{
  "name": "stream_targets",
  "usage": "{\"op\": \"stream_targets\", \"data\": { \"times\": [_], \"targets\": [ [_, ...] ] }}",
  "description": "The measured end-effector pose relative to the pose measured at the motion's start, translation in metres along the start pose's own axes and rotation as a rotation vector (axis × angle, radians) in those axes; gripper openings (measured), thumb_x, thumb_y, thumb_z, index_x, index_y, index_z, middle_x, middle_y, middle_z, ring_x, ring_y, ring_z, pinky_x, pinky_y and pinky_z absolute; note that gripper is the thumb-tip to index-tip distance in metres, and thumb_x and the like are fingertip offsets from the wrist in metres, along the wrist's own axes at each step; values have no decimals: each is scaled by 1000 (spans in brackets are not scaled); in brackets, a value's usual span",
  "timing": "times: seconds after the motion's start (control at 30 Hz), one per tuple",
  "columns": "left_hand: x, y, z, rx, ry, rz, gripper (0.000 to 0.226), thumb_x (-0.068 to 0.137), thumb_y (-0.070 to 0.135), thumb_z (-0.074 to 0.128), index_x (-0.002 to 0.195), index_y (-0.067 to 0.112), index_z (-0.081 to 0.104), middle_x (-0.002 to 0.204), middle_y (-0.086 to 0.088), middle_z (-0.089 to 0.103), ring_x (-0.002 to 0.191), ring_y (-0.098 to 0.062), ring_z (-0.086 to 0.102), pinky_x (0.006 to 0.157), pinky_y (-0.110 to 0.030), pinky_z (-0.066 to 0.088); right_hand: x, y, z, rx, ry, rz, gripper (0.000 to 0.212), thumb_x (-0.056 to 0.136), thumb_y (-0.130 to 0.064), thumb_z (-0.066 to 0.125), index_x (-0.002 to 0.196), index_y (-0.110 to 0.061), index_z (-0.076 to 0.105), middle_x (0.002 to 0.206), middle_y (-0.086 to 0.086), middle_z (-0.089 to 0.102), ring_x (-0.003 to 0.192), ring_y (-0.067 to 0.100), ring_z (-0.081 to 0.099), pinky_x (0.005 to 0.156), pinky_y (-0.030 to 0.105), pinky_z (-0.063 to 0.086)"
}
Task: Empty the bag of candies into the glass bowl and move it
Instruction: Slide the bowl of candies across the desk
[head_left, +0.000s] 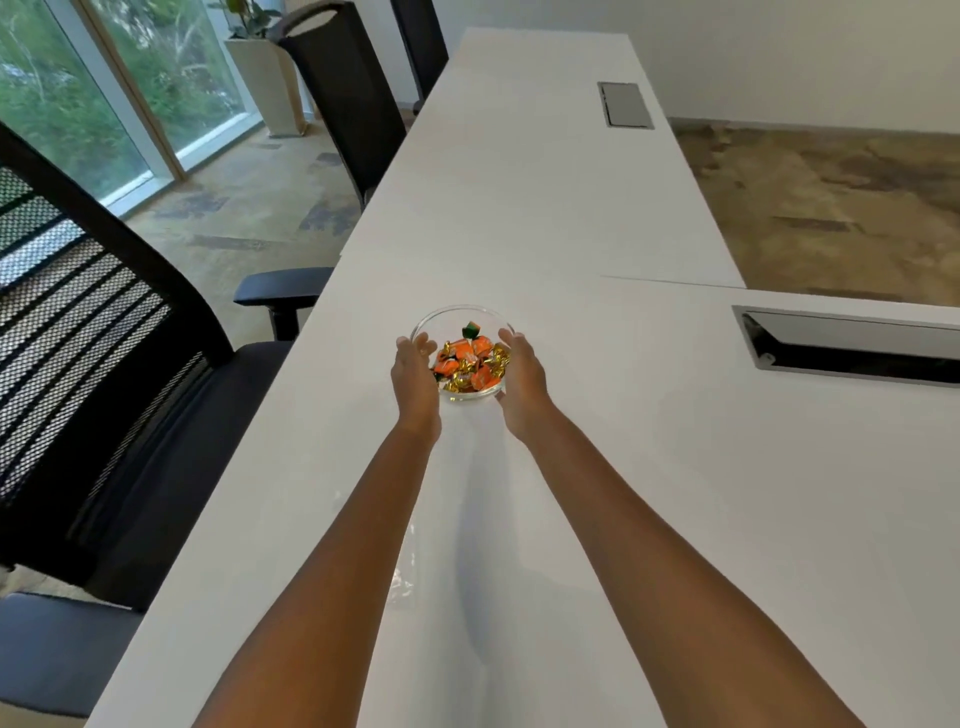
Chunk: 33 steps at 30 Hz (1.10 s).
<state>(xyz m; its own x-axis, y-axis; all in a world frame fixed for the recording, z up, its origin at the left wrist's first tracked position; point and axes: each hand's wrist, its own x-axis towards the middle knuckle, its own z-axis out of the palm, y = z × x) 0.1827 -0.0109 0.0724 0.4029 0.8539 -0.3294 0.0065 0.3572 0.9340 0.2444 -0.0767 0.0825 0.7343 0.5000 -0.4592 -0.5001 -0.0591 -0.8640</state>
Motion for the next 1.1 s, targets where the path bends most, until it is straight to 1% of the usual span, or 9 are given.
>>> {"op": "stream_targets", "data": {
  "times": [0.07, 0.23, 0.37, 0.5, 0.63, 0.73, 0.9, 1.1],
  "targets": [
    [-9, 6, 17, -1, -30, 15, 50, 100, 32, 16, 130, 7, 48, 135, -10, 54, 126, -21, 44, 93, -27, 29, -5, -14, -14, 22, 26, -16, 44, 98, -28, 22, 135, -18, 45, 148, 6, 40, 134, 24, 38, 111, 39, 30],
    [-33, 15, 62, 11, -113, 31, 51, 100, 32, 16, 132, 6, 47, 135, -10, 53, 127, -22, 44, 93, -28, 29, -19, -46, -56, 84, 87, -52, 42, 98, -26, 24, 133, -16, 45, 146, 8, 41, 131, 25, 41, 107, 38, 35],
    [-52, 16, 95, 4, -175, 27, 51, 99, 32, 17, 129, 6, 49, 133, -11, 54, 125, -22, 45, 90, -28, 29, -27, -64, -89, 107, 125, -86, 42, 98, -26, 25, 133, -15, 46, 145, 10, 42, 131, 25, 41, 112, 40, 33],
    [-68, 10, 121, 14, -232, 18, 51, 99, 32, 16, 131, 5, 46, 135, -11, 53, 127, -22, 44, 93, -28, 29, -32, -76, -120, 85, 174, -97, 42, 98, -26, 26, 132, -15, 47, 145, 10, 42, 132, 26, 41, 114, 41, 32],
    [-76, -2, 138, 32, -263, 8, 51, 99, 32, 16, 132, 5, 45, 136, -12, 52, 129, -23, 43, 96, -29, 29, -32, -76, -141, 79, 198, -88, 41, 97, -25, 27, 131, -15, 48, 144, 10, 42, 131, 25, 40, 114, 40, 31],
    [-77, -15, 143, 50, -270, -4, 51, 100, 33, 15, 133, 7, 44, 136, -12, 51, 130, -23, 42, 94, -28, 29, -29, -70, -152, 80, 212, -71, 40, 97, -25, 29, 130, -15, 48, 144, 11, 42, 131, 25, 40, 113, 39, 31],
    [-76, -36, 145, 86, -251, -27, 51, 100, 33, 15, 132, 6, 44, 137, -12, 51, 131, -25, 42, 105, -34, 31, -19, -52, -163, 66, 216, -34, 41, 96, -24, 27, 132, -15, 46, 145, 11, 41, 132, 26, 40, 115, 42, 31],
    [-71, -62, 140, 117, -234, -48, 51, 100, 31, 16, 135, 6, 43, 138, -13, 50, 131, -25, 42, 106, -34, 32, -9, -27, -170, 53, 217, 6, 43, 97, -25, 26, 134, -15, 44, 148, 11, 38, 135, 27, 36, 116, 44, 28]
  ]
}}
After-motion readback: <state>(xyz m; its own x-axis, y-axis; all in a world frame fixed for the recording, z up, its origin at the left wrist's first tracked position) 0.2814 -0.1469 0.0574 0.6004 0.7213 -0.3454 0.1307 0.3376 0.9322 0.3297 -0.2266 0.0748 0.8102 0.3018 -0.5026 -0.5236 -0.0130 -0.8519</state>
